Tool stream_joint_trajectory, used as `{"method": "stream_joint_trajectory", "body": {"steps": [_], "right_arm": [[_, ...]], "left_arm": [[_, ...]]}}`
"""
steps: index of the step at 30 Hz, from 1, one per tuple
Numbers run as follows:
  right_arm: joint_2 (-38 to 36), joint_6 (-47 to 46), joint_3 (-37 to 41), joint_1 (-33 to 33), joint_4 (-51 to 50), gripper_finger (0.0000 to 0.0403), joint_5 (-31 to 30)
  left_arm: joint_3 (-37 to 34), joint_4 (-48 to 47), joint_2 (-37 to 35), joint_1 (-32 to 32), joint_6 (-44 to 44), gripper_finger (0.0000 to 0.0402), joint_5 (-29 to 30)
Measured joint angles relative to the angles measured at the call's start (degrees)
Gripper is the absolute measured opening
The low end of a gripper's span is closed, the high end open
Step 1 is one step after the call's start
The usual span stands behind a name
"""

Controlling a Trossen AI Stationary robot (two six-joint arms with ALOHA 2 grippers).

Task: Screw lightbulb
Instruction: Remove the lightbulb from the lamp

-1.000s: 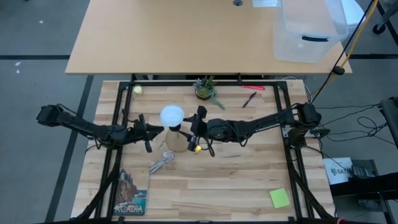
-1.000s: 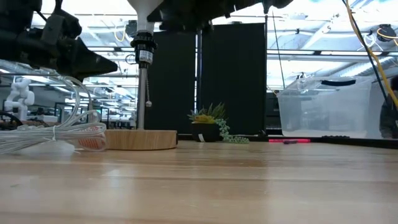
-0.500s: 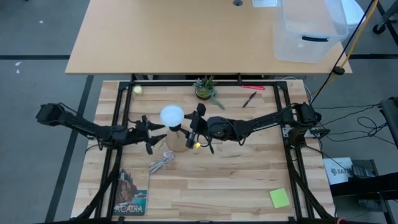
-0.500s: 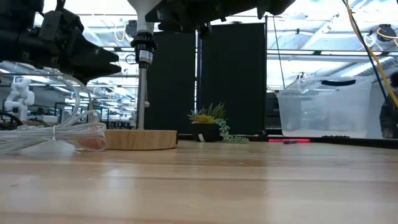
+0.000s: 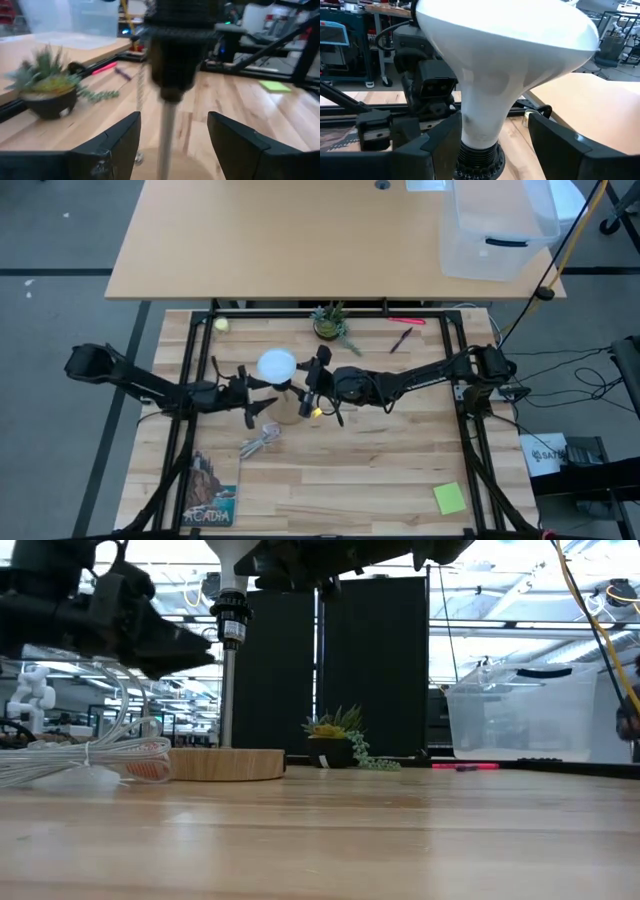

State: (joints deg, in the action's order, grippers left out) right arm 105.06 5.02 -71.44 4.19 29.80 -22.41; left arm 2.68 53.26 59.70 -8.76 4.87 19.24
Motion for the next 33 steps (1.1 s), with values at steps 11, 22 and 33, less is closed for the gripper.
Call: {"method": "stream_joint_trajectory", "body": {"steps": [11,22,33], "right_arm": [[0.0,-0.9,0.0,-0.4,0.4,0.0222,0.2],[0.0,-1.4,0.0,-0.4,1.4,0.0222,1.8],[0.0,-1.4,0.0,-1.1,1.9,0.0222,1.8]], "left_arm": [[7.1,3.5,14.4,4.1,-0.7,0.0236,-6.0],[12.0,6.9,24.4,4.4,-0.8,0.0171,-6.6],[13.3,6.9,26.9,6.7,-0.7,0.0060,-6.8]]}}
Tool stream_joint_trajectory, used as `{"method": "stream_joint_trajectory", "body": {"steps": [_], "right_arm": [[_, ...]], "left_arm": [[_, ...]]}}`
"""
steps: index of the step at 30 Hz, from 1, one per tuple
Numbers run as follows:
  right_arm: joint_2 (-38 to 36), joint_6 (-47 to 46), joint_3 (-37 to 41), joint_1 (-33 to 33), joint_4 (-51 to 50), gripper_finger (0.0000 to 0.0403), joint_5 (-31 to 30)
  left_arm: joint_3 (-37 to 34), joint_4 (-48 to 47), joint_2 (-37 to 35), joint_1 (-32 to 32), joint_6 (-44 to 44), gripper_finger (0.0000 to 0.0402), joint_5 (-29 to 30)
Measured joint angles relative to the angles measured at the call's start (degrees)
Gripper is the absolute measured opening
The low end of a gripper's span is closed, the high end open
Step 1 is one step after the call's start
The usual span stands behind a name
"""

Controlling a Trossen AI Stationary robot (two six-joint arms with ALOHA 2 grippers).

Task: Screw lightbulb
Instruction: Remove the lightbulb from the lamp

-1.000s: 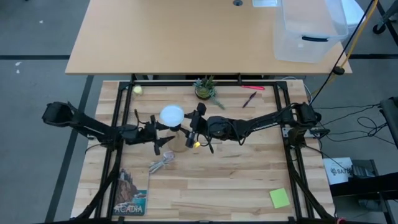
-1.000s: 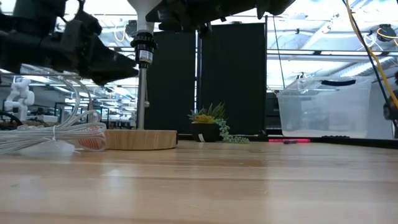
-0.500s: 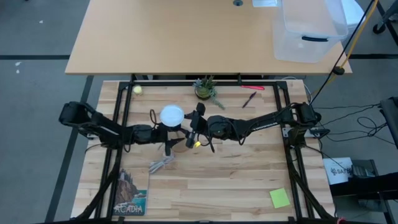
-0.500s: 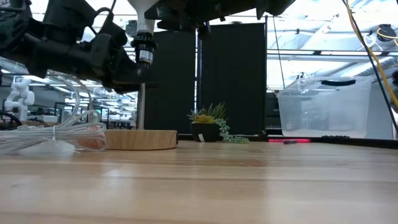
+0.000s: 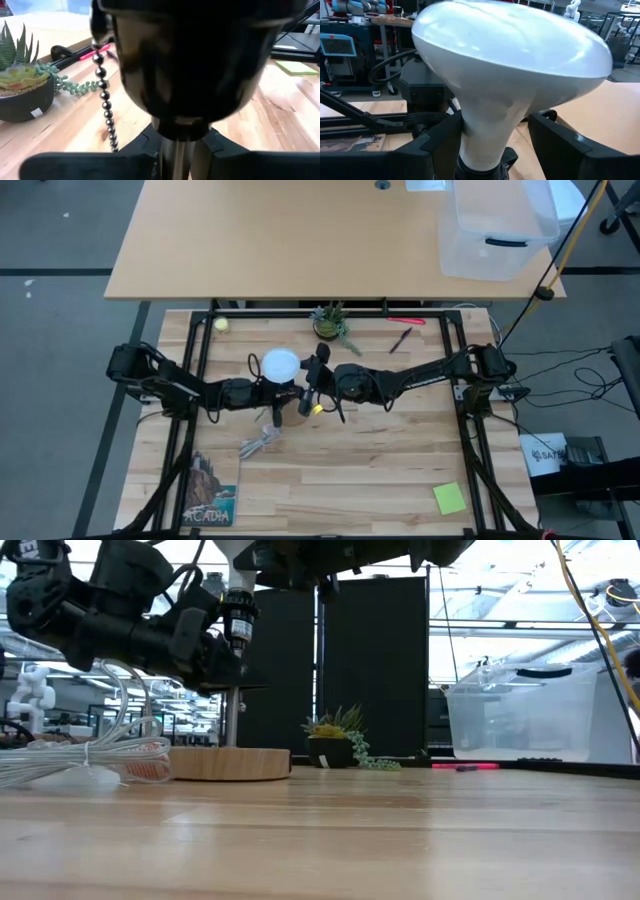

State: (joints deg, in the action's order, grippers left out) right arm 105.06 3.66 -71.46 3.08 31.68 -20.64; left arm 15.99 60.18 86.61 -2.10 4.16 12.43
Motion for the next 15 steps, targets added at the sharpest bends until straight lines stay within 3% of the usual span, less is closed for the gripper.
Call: {"method": "stream_joint_trajectory", "body": {"steps": [7,15], "right_arm": [[0.0,0.0,0.0,-0.3,0.2,0.0222,-0.1],[0.0,-1.2,0.0,-0.4,0.2,0.0222,2.3]], "left_arm": [[0.0,-0.1,0.0,0.3,0.3,0.0029,-0.1],[0.0,0.0,0.2,0.6,0.1,0.0025,-0.2]]}}
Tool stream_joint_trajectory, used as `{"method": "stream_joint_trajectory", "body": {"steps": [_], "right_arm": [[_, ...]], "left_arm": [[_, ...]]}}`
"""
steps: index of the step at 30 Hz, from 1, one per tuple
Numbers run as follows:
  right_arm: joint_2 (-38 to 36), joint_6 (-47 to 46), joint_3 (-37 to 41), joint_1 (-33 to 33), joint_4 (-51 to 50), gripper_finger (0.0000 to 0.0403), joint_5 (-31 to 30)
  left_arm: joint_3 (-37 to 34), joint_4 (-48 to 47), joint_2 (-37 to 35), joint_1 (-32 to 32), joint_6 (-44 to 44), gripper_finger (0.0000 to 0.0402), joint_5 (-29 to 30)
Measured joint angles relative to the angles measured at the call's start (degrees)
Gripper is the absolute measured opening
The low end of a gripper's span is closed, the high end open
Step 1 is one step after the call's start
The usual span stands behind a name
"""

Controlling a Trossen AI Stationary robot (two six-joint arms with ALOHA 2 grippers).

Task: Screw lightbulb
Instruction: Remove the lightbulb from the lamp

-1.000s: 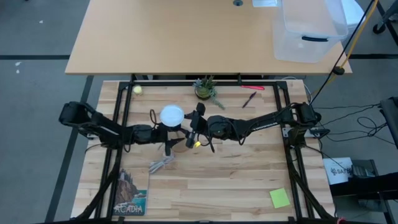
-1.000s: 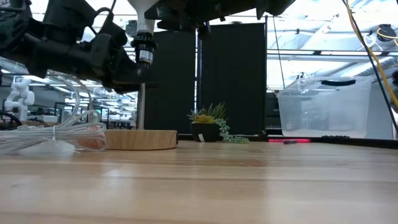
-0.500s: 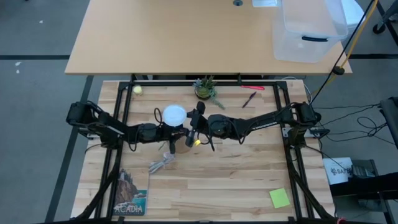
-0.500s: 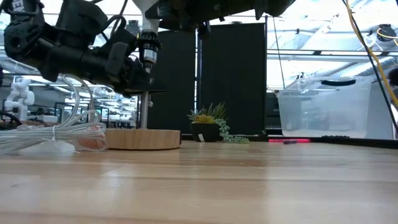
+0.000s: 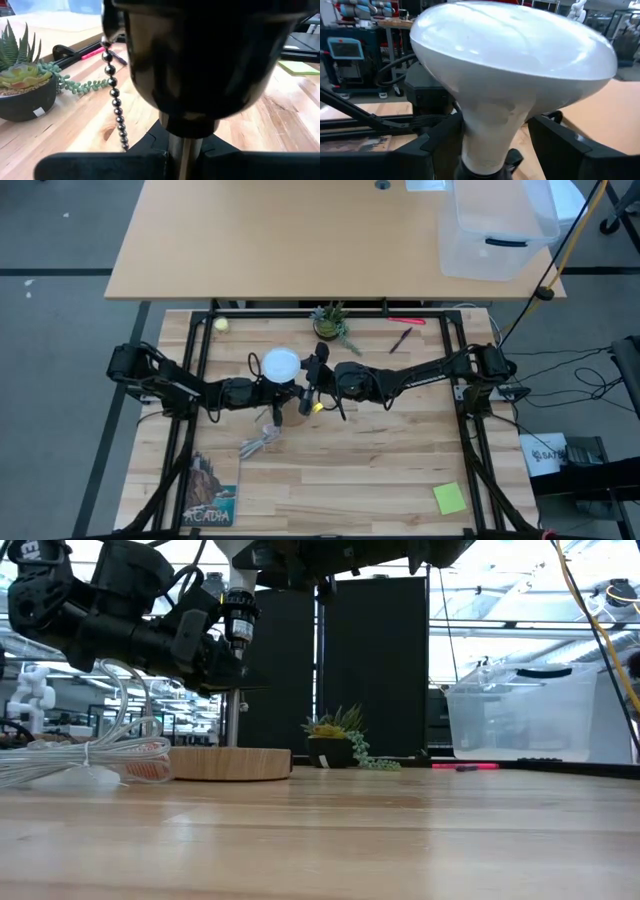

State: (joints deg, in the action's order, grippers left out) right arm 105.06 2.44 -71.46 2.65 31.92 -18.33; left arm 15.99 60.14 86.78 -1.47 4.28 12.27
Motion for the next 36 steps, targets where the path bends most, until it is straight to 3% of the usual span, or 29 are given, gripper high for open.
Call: {"method": "stream_joint_trajectory", "body": {"steps": [14,22,29,36], "right_arm": [[0.0,-5.7,0.0,-0.1,-0.1,0.0222,0.5],[-0.5,-3.0,0.0,0.5,-4.5,0.0222,0.7],[-0.5,-6.0,0.0,0.4,-5.1,0.0222,2.1],[-0.5,-6.5,0.0,0.4,-1.6,0.0249,1.7]], "left_arm": [[0.0,0.8,0.1,0.1,0.8,0.0024,0.4],[0.0,0.9,0.1,0.1,1.0,0.0023,0.4],[0.0,0.9,0.1,0.1,0.5,0.0023,0.4],[0.0,1.0,0.1,0.1,0.3,0.0023,0.7]]}}
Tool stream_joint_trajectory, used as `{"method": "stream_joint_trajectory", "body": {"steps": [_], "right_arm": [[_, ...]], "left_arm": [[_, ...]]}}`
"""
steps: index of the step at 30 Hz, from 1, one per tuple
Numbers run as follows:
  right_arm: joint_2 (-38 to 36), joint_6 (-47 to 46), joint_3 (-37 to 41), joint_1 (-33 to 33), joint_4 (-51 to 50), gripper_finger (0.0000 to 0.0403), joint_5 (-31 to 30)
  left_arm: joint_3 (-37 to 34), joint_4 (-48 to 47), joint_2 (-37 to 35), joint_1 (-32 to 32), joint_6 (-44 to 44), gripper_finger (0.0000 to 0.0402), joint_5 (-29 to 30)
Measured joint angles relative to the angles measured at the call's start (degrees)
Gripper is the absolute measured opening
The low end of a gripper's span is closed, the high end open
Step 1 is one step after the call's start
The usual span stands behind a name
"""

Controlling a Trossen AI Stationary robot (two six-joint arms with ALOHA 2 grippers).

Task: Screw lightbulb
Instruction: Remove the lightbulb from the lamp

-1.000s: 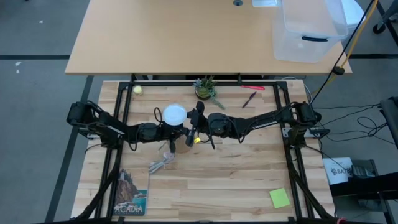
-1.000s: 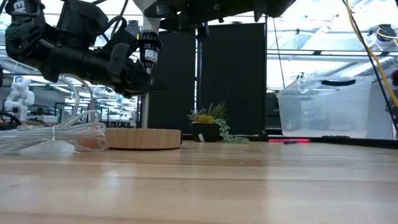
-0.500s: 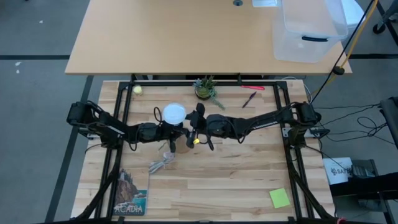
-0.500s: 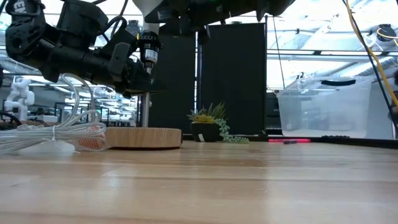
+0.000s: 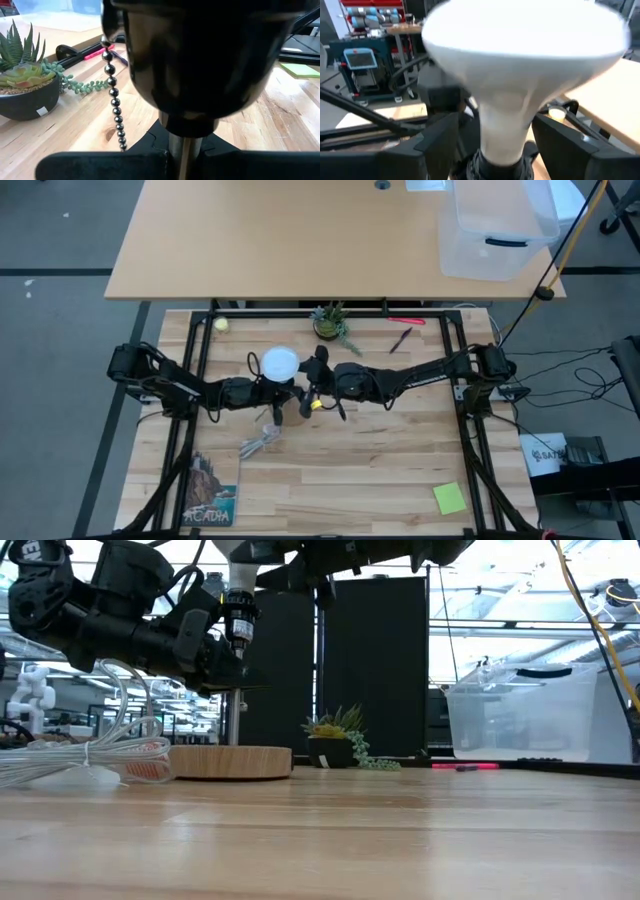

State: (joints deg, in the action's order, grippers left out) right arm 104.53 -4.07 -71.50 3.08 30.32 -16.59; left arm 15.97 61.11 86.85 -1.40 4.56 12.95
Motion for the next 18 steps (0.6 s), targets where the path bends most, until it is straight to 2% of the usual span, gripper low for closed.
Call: {"method": "stream_joint_trajectory", "body": {"steps": [12,18], "right_arm": [[0.0,3.1,0.0,-1.5,4.5,0.0280,0.5],[0.0,5.6,0.0,-1.5,5.1,0.0270,0.6]], "left_arm": [[0.0,0.3,0.0,0.4,0.0,0.0023,0.1],[0.0,0.3,0.0,0.4,-0.3,0.0023,0.0]]}}
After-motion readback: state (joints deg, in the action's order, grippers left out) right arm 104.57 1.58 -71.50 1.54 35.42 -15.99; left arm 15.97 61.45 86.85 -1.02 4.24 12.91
